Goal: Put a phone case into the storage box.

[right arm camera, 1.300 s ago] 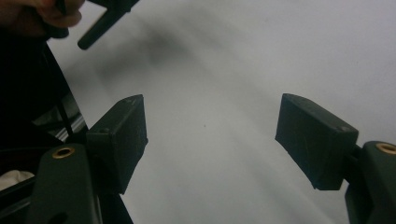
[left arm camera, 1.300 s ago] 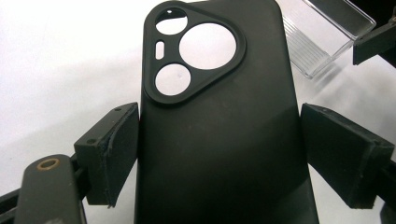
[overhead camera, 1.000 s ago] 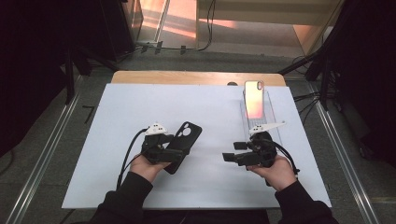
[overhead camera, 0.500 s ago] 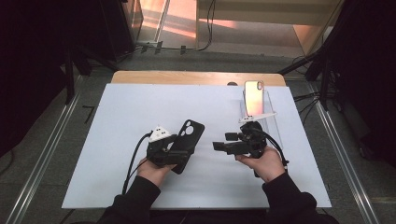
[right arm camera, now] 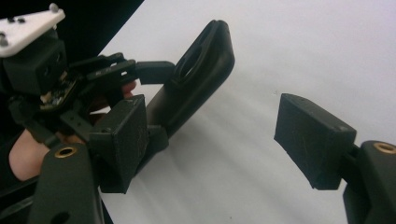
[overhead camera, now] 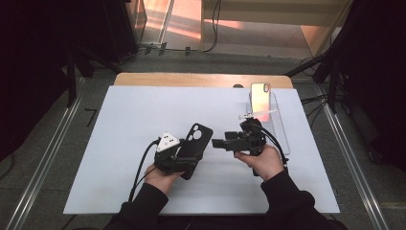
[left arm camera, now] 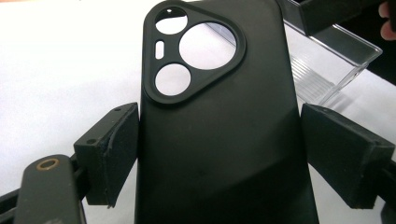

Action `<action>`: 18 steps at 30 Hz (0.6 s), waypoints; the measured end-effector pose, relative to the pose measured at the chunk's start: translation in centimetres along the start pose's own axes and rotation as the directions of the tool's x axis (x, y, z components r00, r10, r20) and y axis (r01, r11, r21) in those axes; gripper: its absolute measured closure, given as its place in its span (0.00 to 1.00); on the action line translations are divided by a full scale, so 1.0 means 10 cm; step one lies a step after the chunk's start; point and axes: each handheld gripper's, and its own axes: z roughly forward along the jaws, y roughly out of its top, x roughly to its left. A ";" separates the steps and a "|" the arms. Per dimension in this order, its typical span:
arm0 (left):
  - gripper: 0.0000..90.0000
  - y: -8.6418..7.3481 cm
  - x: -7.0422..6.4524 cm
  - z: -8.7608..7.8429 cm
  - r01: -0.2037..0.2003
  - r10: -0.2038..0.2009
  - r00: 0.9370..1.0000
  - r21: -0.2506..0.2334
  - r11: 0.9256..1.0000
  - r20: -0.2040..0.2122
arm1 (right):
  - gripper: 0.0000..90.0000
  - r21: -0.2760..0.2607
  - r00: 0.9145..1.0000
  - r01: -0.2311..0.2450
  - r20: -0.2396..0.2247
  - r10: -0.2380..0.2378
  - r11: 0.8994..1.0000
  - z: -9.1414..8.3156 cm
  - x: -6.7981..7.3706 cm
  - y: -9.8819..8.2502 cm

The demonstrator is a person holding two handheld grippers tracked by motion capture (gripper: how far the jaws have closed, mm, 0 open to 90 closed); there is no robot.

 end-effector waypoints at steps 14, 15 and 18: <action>0.16 -0.04 -0.10 0.05 0.009 -0.009 1.000 -0.085 0.996 0.000 | 0.29 0.001 0.999 -0.032 -0.011 0.032 0.999 0.19 0.02 0.20; 0.16 -0.04 -0.11 0.04 0.006 -0.007 1.000 -0.091 0.996 -0.007 | 0.29 -0.001 0.999 -0.035 -0.013 0.035 0.999 0.21 0.02 0.22; 0.16 -0.04 -0.13 0.03 0.004 -0.005 1.000 -0.104 0.995 -0.010 | 0.30 -0.003 0.999 -0.042 -0.017 0.042 0.999 0.25 0.02 0.26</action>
